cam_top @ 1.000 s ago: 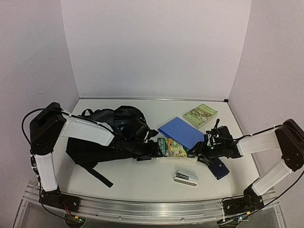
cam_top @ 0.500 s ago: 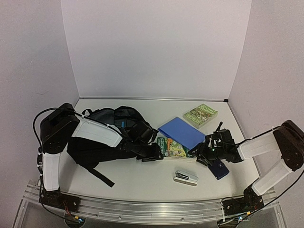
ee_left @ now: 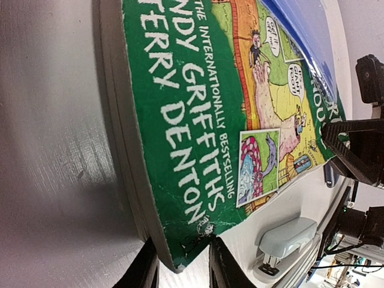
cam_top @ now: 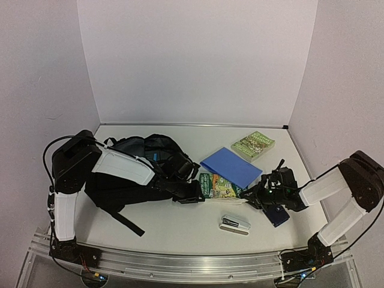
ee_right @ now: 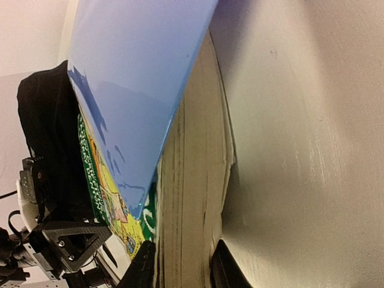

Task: Pack the student bag
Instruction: Pick up the book from the center of the board, then place the book in the student bag.

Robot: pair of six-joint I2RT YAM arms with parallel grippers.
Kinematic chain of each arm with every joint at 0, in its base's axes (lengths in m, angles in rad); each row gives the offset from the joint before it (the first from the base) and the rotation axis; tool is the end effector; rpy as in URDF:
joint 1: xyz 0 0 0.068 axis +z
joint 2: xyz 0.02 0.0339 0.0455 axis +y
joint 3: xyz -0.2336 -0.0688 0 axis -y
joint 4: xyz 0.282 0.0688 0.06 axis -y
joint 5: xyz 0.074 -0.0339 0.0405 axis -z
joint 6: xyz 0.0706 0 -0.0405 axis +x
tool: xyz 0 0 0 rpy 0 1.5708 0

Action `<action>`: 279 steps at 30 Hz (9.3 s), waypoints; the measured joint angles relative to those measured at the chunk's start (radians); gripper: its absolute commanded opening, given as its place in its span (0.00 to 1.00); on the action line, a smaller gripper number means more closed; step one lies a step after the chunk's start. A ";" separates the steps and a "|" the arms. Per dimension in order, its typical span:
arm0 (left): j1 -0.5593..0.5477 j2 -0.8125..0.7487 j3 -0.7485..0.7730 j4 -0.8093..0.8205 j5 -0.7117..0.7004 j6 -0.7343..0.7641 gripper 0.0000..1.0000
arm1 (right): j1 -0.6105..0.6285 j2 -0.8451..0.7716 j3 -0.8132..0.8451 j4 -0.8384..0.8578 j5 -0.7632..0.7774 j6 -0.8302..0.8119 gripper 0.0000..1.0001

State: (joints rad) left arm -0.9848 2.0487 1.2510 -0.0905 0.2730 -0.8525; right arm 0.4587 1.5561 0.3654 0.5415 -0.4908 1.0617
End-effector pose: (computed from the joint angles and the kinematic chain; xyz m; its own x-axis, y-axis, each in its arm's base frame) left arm 0.2368 -0.3912 0.0508 -0.9573 0.1312 -0.2576 0.2668 0.7440 -0.6126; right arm 0.2412 0.1562 0.0251 -0.8991 0.4149 -0.1394 0.1189 0.5381 0.8344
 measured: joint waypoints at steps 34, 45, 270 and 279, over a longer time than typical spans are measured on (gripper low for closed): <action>0.096 -0.552 -0.135 0.048 0.136 0.033 0.97 | 0.009 -0.735 0.334 -0.635 -0.091 0.006 0.00; 0.097 -0.565 -0.146 0.178 0.243 0.044 1.00 | 0.009 -0.708 0.398 -0.605 -0.155 -0.028 0.00; 0.820 -0.968 -0.477 -0.084 0.509 0.214 0.00 | 0.541 0.829 1.504 -0.552 0.315 -0.235 0.36; 0.820 -0.966 -0.493 -0.076 0.511 0.197 0.00 | 0.567 0.950 1.660 -0.526 0.236 -0.238 0.34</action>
State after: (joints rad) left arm -0.1650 1.0824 0.7575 -0.1669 0.7841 -0.6559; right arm 1.0260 2.5059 2.0253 0.0152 -0.2544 0.8235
